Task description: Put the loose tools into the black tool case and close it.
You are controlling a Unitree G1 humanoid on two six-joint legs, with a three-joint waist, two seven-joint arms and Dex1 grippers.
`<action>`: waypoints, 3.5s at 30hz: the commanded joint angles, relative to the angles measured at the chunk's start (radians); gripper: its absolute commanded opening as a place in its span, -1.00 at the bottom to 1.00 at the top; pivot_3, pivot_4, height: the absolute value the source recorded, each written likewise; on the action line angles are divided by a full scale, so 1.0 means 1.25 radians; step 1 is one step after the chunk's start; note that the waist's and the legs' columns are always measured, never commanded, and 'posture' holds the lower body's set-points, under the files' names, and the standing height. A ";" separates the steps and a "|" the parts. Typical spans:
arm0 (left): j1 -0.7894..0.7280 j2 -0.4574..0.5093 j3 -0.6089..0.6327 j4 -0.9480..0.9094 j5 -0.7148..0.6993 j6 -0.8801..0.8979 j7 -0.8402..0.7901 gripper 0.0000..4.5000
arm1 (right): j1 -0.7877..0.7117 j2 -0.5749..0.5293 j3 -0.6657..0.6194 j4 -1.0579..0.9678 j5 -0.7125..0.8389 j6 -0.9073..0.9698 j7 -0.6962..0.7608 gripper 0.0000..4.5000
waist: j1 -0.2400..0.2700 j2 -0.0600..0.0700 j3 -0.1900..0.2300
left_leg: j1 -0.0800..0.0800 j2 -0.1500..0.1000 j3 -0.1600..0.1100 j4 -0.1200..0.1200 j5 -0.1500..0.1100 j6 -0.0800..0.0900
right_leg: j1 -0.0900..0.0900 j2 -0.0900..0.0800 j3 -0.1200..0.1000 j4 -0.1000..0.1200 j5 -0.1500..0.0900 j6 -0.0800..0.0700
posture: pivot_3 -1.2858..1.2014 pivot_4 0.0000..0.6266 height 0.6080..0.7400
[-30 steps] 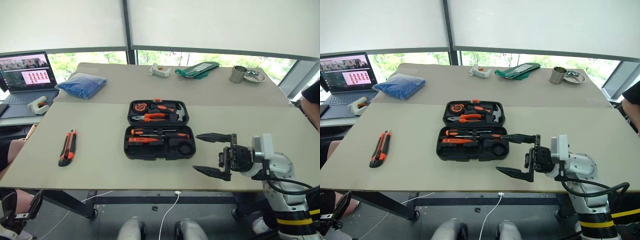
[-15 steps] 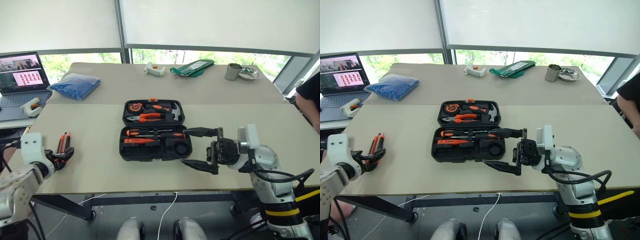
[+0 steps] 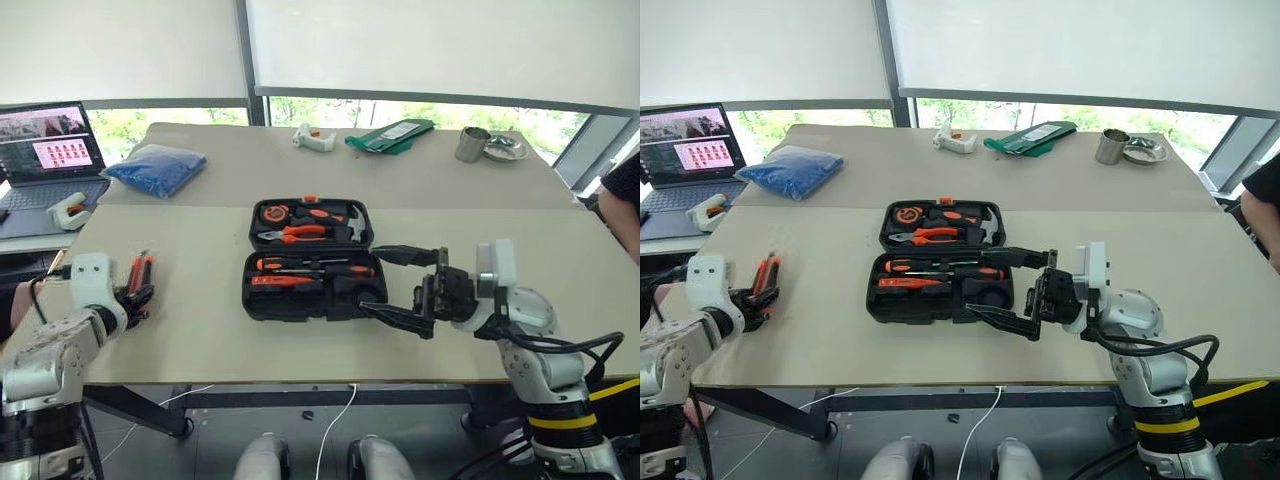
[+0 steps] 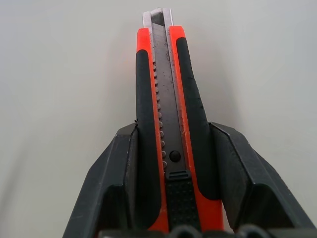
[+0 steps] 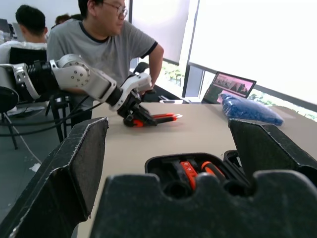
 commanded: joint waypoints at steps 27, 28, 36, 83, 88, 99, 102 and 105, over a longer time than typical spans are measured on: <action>-0.457 -0.088 -0.559 0.314 0.374 -0.564 -0.681 -0.25 | 0.251 -0.194 -0.207 -0.079 -0.080 -0.024 -0.043 1.00 | -0.006 0.001 0.000 | -0.002 -0.002 0.006 0.005 0.002 0.014 | 0.001 0.002 0.004 -0.001 -0.001 0.014 | 0.03 -0.52 1.00; -0.454 -0.084 -0.561 0.315 0.384 -0.571 -0.680 -0.25 | 0.253 -0.192 -0.205 -0.081 -0.080 -0.024 -0.044 1.00 | -0.006 0.001 0.000 | -0.001 -0.002 0.006 0.005 0.002 0.014 | 0.001 0.002 0.004 -0.001 -0.001 0.014 | 0.03 -0.52 1.00; -0.438 -0.106 -0.554 0.308 0.373 -0.557 -0.673 -0.25 | 0.282 -0.192 -0.214 -0.093 -0.070 -0.024 -0.045 1.00 | -0.006 0.002 0.000 | -0.001 -0.001 0.006 0.006 0.002 0.014 | 0.001 0.002 0.004 0.000 -0.001 0.014 | 0.03 -0.52 1.00; -0.351 -0.215 -0.490 0.518 0.373 -0.490 -0.551 -0.99 | 0.351 -0.133 -0.204 -0.064 -0.075 -0.043 -0.079 1.00 | -0.008 0.005 -0.008 | 0.012 0.000 0.005 0.006 0.002 0.015 | 0.014 0.001 0.004 -0.001 -0.004 0.011 | 0.03 -0.52 1.00; -0.320 -0.209 -0.497 0.499 0.370 -0.529 -0.561 -0.99 | 0.353 -0.127 -0.201 -0.071 -0.073 -0.040 -0.083 1.00 | -0.007 0.007 -0.022 | 0.017 0.000 0.005 0.005 0.000 0.013 | 0.016 0.001 0.005 -0.001 -0.004 0.010 | 0.03 -0.52 1.00; -0.280 -0.238 -0.311 0.392 0.109 -0.634 -0.646 -0.68 | 0.437 -0.113 -0.368 -0.053 -0.032 -0.055 -0.125 1.00 | -0.007 0.009 -0.024 | 0.012 0.000 0.006 0.002 0.000 0.015 | 0.012 0.001 0.005 -0.001 -0.006 0.009 | 0.03 -0.52 1.00; -0.240 -0.226 -0.271 0.289 0.041 -0.617 -0.664 -0.20 | 0.500 -0.096 -0.468 0.019 -0.047 -0.096 -0.123 1.00 | -0.002 0.008 -0.024 | 0.010 -0.001 0.006 0.002 -0.002 0.016 | 0.011 0.000 0.005 -0.002 -0.006 0.012 | 0.03 -0.52 1.00; -0.174 -0.196 -0.250 0.173 -0.002 -0.581 -0.676 0.31 | 0.555 -0.077 -0.534 0.148 -0.094 -0.192 -0.108 1.00 | -0.001 0.008 -0.024 | 0.010 -0.001 0.006 0.003 -0.003 0.017 | 0.013 0.000 0.005 -0.004 -0.006 0.012 | 0.03 -0.52 1.00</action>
